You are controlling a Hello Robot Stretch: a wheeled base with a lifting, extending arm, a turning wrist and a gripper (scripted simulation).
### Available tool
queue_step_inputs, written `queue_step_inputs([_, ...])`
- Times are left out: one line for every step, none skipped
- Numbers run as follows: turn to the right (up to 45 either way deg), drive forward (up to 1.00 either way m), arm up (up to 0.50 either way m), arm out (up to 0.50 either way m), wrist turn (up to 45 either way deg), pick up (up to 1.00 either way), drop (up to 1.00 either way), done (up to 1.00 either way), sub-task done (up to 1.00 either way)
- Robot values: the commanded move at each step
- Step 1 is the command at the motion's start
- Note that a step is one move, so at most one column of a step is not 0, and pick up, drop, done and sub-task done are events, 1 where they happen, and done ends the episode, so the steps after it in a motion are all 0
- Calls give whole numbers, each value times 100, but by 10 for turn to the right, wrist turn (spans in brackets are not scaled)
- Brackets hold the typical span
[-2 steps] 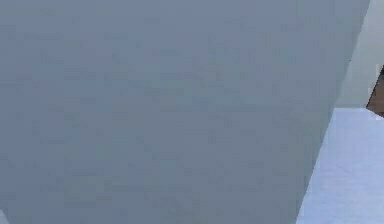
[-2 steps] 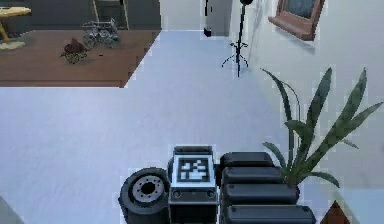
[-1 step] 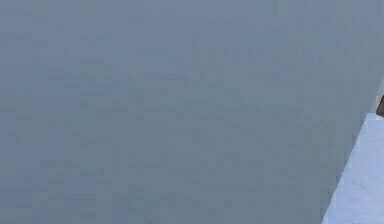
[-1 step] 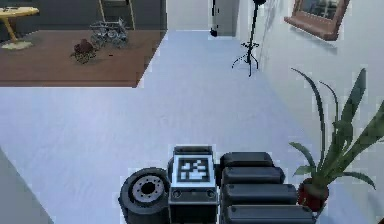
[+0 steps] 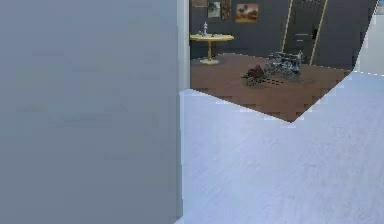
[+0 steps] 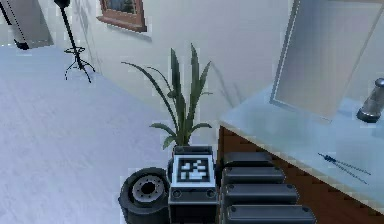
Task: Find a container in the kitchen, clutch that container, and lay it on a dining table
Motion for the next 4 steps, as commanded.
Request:
queue_step_inputs([180,0,0,0,0,0,0,0,0])
queue_step_inputs([0,100,0,0,0,0,0,0,0])
queue_step_inputs([-120,0,0,0,0,0,0,0,0])
queue_step_inputs([0,100,0,0,0,0,0,0,0])
